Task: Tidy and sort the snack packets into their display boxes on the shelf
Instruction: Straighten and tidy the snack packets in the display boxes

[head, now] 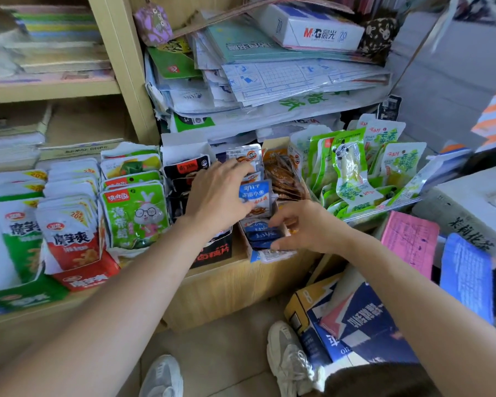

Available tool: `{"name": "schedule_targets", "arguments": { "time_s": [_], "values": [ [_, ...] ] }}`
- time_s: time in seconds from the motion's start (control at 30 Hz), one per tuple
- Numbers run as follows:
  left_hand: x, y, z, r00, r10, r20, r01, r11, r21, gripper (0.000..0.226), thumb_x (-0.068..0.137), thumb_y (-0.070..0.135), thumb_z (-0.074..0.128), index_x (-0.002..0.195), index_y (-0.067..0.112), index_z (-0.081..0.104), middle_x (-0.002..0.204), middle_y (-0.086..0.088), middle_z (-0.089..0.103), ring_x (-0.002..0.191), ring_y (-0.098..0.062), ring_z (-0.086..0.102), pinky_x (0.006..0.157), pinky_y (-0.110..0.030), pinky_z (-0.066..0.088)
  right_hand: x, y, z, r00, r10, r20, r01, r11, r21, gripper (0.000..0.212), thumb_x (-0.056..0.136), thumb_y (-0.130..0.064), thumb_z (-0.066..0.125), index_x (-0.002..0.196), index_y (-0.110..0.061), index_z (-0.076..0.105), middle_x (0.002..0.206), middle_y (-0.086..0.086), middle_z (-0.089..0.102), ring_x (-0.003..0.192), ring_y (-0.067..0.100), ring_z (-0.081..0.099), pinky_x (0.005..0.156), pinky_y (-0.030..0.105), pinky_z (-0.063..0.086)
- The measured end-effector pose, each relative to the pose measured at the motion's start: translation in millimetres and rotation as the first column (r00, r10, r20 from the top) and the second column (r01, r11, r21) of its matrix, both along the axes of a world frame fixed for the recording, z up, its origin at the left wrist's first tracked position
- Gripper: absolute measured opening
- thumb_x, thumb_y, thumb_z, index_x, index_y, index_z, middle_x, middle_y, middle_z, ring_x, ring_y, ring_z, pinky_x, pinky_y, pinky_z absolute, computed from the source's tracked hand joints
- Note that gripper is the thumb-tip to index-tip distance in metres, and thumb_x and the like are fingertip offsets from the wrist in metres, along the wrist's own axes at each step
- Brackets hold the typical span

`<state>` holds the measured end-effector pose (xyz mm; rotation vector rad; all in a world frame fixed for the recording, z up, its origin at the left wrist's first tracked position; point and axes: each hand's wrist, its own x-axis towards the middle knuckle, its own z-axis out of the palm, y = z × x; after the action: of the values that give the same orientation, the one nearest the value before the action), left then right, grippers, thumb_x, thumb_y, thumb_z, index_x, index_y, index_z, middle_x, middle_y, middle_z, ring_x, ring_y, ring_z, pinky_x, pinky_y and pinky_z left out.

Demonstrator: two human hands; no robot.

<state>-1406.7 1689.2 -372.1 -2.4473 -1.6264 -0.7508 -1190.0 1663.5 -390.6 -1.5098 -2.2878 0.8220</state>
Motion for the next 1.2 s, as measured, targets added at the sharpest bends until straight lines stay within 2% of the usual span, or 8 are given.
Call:
{"name": "schedule_targets", "arguments": {
  "time_s": [0.1,0.2,0.37,0.53,0.7,0.9,1.07,1.2],
  "values": [
    [-1.5,-2.9,-2.7,0.999,-0.015,0.030,0.016,1.000,-0.019,0.058,0.074,0.039,0.084,0.126,0.026,0.062,0.118,0.006,0.064,0.101,-0.019,0.061,0.074,-0.029,0.047,4.4,-5.4,6.5,0.996,0.071,0.061,-0.062,0.989,-0.135,0.064,0.070,-0.057,0.081,0.127,-0.035,0.064,0.128,-0.015,0.059,0.118,0.005,0.054,0.100,0.031,0.048],
    [-2.0,-4.7,-4.3,0.998,-0.025,0.053,0.026,0.999,-0.035,0.055,0.073,0.037,0.086,0.122,0.026,0.063,0.116,0.006,0.065,0.098,-0.019,0.061,0.076,-0.029,0.046,1.1,-8.8,7.2,0.987,0.114,0.113,-0.102,0.989,-0.108,0.074,0.067,-0.055,0.084,0.134,-0.034,0.059,0.132,-0.015,0.055,0.121,0.004,0.050,0.101,0.026,0.043],
    [-3.1,-5.2,-3.9,0.990,-0.033,0.137,0.046,0.995,-0.091,0.045,0.071,0.031,0.087,0.110,0.029,0.065,0.111,0.010,0.068,0.096,-0.018,0.063,0.077,-0.029,0.048,-7.0,-0.4,-2.6,0.993,0.048,0.109,-0.072,0.971,0.226,0.035,0.076,-0.028,0.076,0.110,-0.021,0.077,0.101,-0.007,0.075,0.087,0.006,0.065,0.081,0.031,0.056],
    [-4.2,-3.3,-4.3,0.983,-0.023,0.183,0.039,0.996,-0.084,0.040,0.071,0.029,0.088,0.106,0.027,0.069,0.108,0.009,0.071,0.093,-0.017,0.065,0.072,-0.029,0.049,-20.6,0.7,-12.9,0.990,0.023,0.138,-0.075,0.921,0.383,0.020,0.079,-0.031,0.068,0.089,-0.017,0.077,0.080,0.001,0.071,0.074,0.023,0.065,0.062,0.035,0.053],
    [-3.9,-4.1,-3.9,0.976,0.007,0.218,0.005,0.998,-0.055,0.033,0.073,0.029,0.086,0.102,0.024,0.070,0.100,0.009,0.072,0.085,-0.015,0.065,0.065,-0.025,0.043,-21.3,-1.5,-23.4,0.978,-0.045,0.206,-0.038,0.923,0.383,0.038,0.075,-0.023,0.082,0.112,-0.023,0.075,0.094,0.007,0.066,0.087,0.027,0.061,0.069,0.035,0.051],
    [-2.5,-5.6,-1.8,0.966,0.044,0.253,-0.031,0.998,-0.057,0.035,0.075,0.033,0.086,0.105,0.023,0.071,0.104,0.009,0.073,0.089,-0.014,0.066,0.067,-0.023,0.039,-22.3,3.3,-24.8,0.998,-0.045,0.045,0.023,0.912,0.410,0.029,0.074,-0.007,0.082,0.101,-0.017,0.080,0.080,-0.004,0.049,0.077,0.020,0.055,0.063,0.031,0.049],
    [-2.6,-5.5,4.4,0.972,0.056,0.226,-0.050,0.998,-0.035,0.033,0.076,0.037,0.085,0.105,0.026,0.072,0.101,0.009,0.074,0.087,-0.015,0.066,0.063,-0.024,0.034,-12.8,8.3,1.6,1.000,0.003,0.027,-0.011,0.944,0.330,0.023,0.071,-0.009,0.086,0.094,-0.014,0.082,0.077,-0.006,0.058,0.072,0.009,0.053,0.064,0.024,0.047],
    [-1.6,-3.6,10.2,0.976,0.041,0.216,-0.041,0.999,-0.006,0.028,0.075,0.039,0.084,0.097,0.025,0.073,0.087,0.008,0.073,0.070,-0.011,0.054,0.052,-0.022,0.026,-2.0,10.7,31.8,0.999,0.040,0.002,-0.039,0.971,0.236,0.021,0.074,-0.008,0.085,0.094,-0.011,0.081,0.070,-0.024,0.053,0.068,-0.011,0.058,0.062,0.002,0.039]
  ]
}}
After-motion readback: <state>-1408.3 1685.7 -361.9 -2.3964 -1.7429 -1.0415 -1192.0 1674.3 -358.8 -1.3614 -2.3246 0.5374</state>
